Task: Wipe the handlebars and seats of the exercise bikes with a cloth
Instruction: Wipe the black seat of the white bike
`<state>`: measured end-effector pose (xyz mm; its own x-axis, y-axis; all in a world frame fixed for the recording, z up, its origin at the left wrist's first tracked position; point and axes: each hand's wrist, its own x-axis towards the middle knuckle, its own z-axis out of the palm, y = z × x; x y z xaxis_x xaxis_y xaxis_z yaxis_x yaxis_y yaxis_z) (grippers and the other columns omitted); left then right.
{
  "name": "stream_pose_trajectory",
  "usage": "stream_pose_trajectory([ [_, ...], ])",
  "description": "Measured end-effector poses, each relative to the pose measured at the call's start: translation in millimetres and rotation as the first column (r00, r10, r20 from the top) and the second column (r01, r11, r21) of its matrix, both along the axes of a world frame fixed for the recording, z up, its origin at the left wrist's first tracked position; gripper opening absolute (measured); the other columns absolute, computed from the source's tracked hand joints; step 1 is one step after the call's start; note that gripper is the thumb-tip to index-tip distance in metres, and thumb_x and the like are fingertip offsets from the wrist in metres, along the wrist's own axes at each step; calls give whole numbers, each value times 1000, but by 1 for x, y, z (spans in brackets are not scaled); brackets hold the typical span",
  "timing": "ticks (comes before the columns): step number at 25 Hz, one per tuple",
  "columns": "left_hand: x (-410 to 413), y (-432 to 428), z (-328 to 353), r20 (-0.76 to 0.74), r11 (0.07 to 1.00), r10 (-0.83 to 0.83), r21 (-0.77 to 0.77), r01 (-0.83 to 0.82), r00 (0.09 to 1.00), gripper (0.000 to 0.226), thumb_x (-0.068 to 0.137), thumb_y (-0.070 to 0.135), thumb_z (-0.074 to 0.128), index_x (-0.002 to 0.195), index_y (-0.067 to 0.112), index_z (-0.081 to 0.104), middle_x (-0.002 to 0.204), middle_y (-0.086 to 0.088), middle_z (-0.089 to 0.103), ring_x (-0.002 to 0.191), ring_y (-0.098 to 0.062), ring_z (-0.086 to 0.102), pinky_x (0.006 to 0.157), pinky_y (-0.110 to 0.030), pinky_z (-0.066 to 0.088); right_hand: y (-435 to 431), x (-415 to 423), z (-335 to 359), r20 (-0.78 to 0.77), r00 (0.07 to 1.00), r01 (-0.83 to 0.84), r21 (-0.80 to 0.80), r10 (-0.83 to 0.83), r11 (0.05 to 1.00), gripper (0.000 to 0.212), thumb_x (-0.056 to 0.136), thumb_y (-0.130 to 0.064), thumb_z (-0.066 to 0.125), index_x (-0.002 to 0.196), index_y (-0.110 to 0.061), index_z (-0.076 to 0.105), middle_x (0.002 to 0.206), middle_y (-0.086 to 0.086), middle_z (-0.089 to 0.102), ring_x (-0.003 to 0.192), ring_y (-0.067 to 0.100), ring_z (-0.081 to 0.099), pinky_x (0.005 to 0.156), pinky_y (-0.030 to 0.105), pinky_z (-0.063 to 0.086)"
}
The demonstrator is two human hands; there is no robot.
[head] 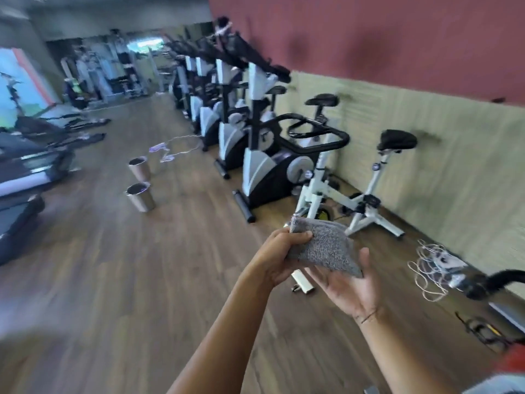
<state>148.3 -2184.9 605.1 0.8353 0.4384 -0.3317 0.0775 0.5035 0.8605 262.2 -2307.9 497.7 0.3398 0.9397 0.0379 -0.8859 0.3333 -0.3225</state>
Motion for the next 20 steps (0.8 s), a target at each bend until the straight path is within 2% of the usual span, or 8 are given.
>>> stream_pose_trajectory([
  [2,55,17,-8,-42,995,-102,2,102,994,21,95,-4,53,114,-2,61,101,-16,69,88,-26,69,68,-40,63,12,29,-13,-94,995,26,-3,-26,1000,71,93,-43,65,151,-9,40,155,23,37,146,40,30,116,57,32],
  [3,82,29,-12,-72,993,-118,21,120,990,23,96,-3,53,118,-3,59,104,-17,68,90,-27,68,65,-38,62,20,46,-13,-100,993,65,-19,-67,998,66,96,-38,63,150,-7,41,153,24,40,145,40,33,117,56,31],
  [6,174,70,-18,-154,979,-131,132,152,979,28,96,-1,56,123,-2,58,115,-16,68,102,-29,67,74,-42,62,48,121,-1,-56,949,295,-176,-309,939,36,91,-14,61,125,-6,69,139,21,58,130,35,55,108,47,45],
  [8,237,97,-24,-217,945,-108,282,168,970,20,96,0,57,114,0,65,112,-15,69,102,-30,68,84,-45,60,63,177,12,31,909,409,-264,-416,874,33,89,-7,54,117,-4,72,127,18,67,117,29,65,98,40,54],
  [12,358,129,-32,-284,827,-110,505,246,953,7,86,11,63,80,12,67,90,-12,65,88,-28,63,90,-51,53,85,278,38,87,875,466,-420,-477,778,45,84,1,57,129,-2,56,123,19,69,114,30,67,95,44,54],
  [14,410,137,-34,-304,764,-144,570,301,942,8,80,20,62,79,12,65,84,-9,60,84,-23,57,85,-46,52,90,316,49,79,856,490,-435,-511,755,39,86,3,55,124,0,58,117,19,71,105,30,71,94,46,56],
  [17,483,144,-30,-288,670,-218,650,358,932,14,86,13,61,87,1,69,80,-7,61,77,-19,54,71,-33,42,100,379,56,54,817,534,-446,-574,719,30,91,7,53,120,1,59,107,18,75,101,32,72,90,43,51],
  [20,554,143,-25,-286,571,-247,729,378,926,24,93,14,58,70,12,60,65,0,57,63,-16,52,58,-25,43,122,444,60,171,749,638,-448,-640,627,20,100,-1,46,111,-6,62,100,11,77,105,24,66,99,40,47],
])
